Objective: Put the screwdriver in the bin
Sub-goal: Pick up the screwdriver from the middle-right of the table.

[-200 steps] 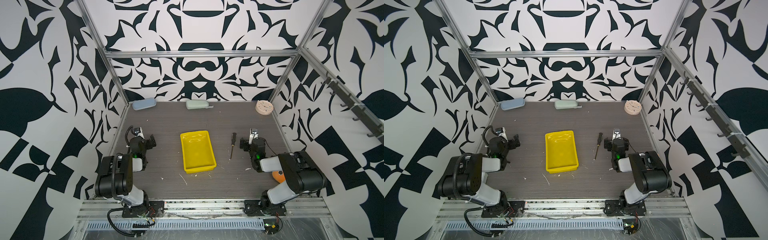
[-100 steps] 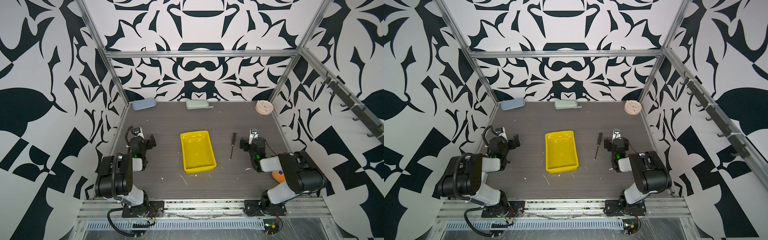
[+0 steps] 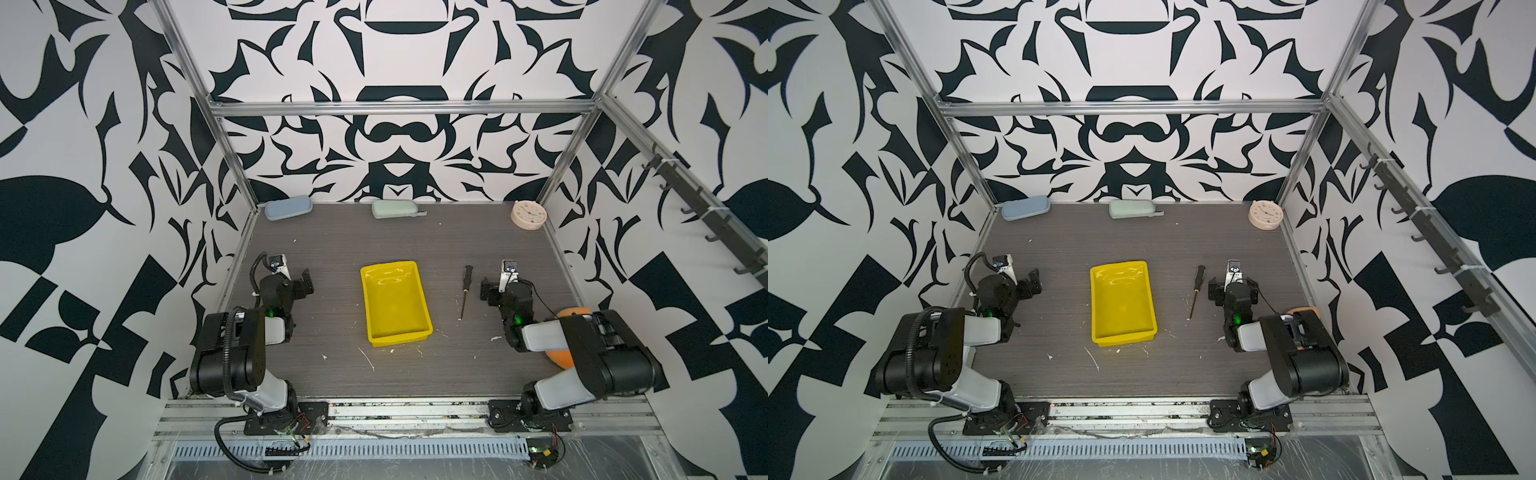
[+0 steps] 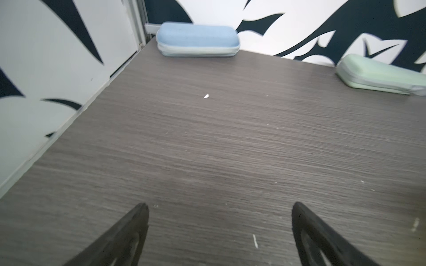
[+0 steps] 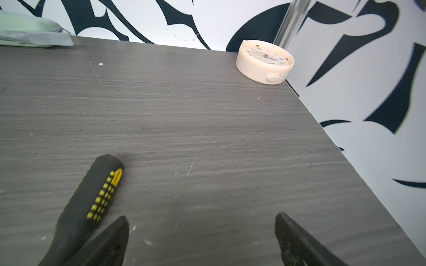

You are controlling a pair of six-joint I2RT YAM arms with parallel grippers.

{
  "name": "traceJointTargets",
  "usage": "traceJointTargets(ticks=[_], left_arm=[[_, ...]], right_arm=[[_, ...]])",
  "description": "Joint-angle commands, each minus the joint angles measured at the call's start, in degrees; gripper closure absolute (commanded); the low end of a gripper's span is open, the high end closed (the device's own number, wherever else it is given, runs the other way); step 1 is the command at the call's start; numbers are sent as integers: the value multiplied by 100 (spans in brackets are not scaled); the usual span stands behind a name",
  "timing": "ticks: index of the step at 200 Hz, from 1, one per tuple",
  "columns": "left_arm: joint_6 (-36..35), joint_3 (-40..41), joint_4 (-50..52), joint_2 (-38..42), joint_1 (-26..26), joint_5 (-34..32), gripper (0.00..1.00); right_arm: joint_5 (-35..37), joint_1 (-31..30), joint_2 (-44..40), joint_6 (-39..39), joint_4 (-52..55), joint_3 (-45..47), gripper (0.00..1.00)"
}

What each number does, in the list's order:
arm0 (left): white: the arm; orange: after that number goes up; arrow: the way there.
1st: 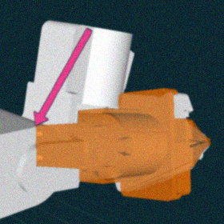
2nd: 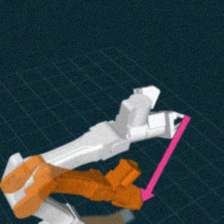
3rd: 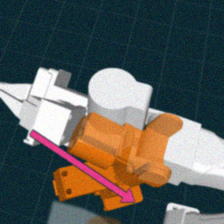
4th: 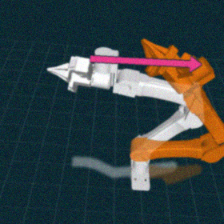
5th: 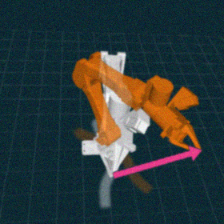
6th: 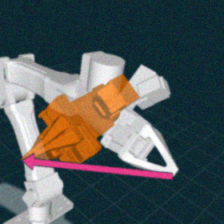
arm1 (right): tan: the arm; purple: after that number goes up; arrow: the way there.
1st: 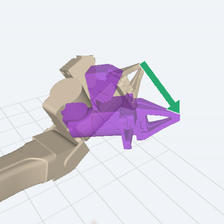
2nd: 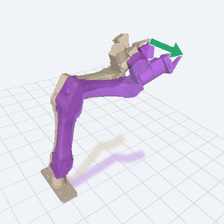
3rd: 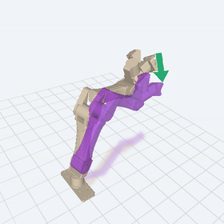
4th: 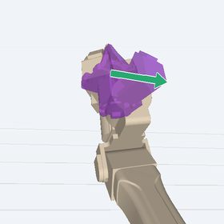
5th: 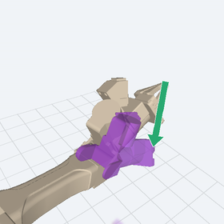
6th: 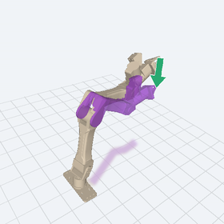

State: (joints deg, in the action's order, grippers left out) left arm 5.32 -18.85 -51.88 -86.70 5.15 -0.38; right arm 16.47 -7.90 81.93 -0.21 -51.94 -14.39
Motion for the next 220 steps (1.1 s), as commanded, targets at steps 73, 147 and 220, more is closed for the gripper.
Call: traceJointTargets(ticks=[73, 147, 220], left_arm=[[2061, -2244, 6273, 2588, -40, -1118, 1], [2185, -2672, 6793, 2039, -42, -1129, 1], [2094, -2719, 6669, 1774, -40, -635, 1]], right_arm=[[1085, 323, -3132, 4352, 5382, -1329, 0], [356, -97, -636, 3460, 7243, -3512, 0], [-1487, -379, 997, 3580, 6674, -4197, 27]])
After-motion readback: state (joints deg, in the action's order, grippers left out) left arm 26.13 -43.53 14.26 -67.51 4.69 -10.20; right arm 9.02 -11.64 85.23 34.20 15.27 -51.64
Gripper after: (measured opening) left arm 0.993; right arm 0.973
